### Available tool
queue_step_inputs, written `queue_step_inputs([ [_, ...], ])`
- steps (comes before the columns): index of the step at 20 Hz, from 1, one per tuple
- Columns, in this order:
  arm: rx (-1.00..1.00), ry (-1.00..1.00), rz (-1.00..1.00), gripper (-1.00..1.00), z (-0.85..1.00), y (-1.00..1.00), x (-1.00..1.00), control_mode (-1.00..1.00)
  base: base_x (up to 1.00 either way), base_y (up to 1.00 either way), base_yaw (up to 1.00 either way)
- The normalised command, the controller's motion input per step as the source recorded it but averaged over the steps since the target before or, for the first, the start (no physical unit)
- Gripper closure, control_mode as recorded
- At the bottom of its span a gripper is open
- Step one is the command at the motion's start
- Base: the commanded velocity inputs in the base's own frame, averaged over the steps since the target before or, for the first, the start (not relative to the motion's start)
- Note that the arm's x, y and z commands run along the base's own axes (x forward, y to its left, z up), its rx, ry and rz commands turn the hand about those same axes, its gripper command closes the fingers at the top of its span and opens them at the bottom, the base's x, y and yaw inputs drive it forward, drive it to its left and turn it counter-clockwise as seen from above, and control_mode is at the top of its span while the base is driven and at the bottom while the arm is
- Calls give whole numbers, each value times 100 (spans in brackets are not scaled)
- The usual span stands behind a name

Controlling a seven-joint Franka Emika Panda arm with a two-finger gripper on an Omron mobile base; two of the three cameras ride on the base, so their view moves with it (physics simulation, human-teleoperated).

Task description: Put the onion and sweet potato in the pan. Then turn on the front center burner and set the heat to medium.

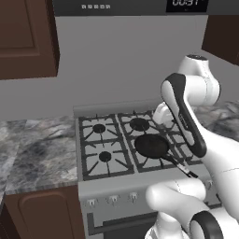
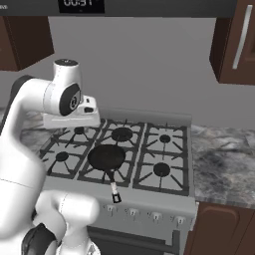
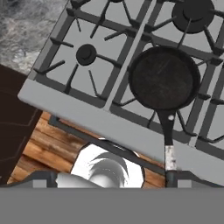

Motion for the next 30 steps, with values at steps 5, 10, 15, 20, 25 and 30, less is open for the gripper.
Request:
queue_step_inputs([
  [5, 0, 0, 27, -100, 0, 1, 0, -100, 0, 0, 0],
  [10, 0, 16, -19, -100, 0, 6, 0, -100, 0, 0, 0],
  [15, 0, 26, -36, -100, 0, 3, -2, -100, 0, 0, 0],
  [20, 0, 10, -9, -100, 0, 0, 0, -100, 0, 0, 0],
  [25, 0, 0, 0, -100, 0, 0, 0, -100, 0, 0, 0],
  [30, 0, 0, 0, -100, 0, 0, 0, 100, 0, 0, 0],
])
